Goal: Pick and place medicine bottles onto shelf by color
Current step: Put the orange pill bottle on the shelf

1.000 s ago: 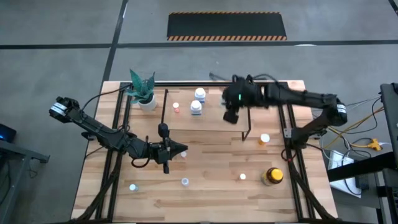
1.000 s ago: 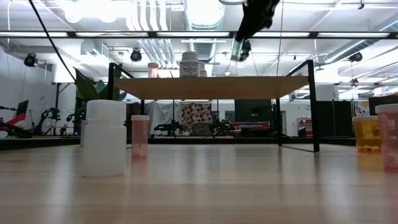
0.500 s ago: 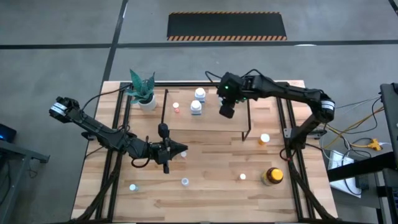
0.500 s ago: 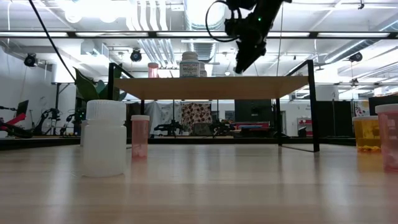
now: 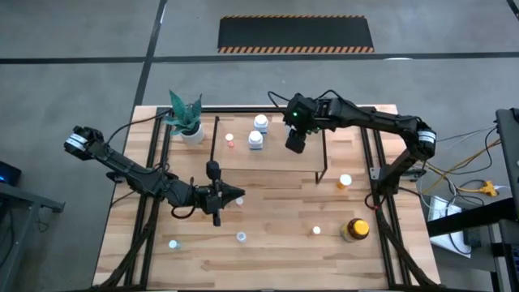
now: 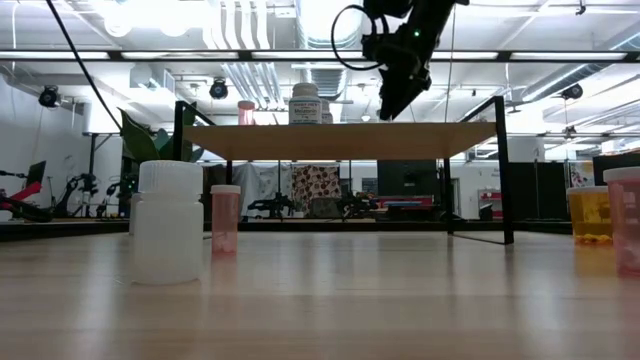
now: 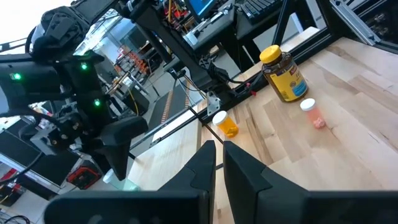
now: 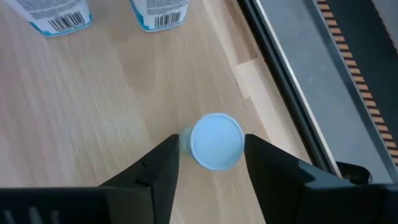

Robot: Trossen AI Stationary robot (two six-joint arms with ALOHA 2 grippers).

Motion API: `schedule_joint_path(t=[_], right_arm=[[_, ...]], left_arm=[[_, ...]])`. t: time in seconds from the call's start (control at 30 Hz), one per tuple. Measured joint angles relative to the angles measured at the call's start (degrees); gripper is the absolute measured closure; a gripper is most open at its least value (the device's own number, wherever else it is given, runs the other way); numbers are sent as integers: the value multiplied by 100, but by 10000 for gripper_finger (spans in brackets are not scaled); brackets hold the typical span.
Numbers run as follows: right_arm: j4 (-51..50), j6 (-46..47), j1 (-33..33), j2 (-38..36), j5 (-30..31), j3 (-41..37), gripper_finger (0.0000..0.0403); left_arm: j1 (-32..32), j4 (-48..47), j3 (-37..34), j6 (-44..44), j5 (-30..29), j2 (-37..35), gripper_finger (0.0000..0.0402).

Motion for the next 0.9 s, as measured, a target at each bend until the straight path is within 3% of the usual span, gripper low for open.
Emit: schedule_joint_path(t=[0.27,0.57,0.9], right_arm=[[-293,274,4,-42,6,437,215],[-2013,1515,456,-333,-43,1193,230],[-2580,3988,1285,-1423,-589,197,202]], left_arm=[[0,0,0,-5,0,1,388],[0,0,0,-9,2,0,388],[0,0,0,-14,2,1,388]])
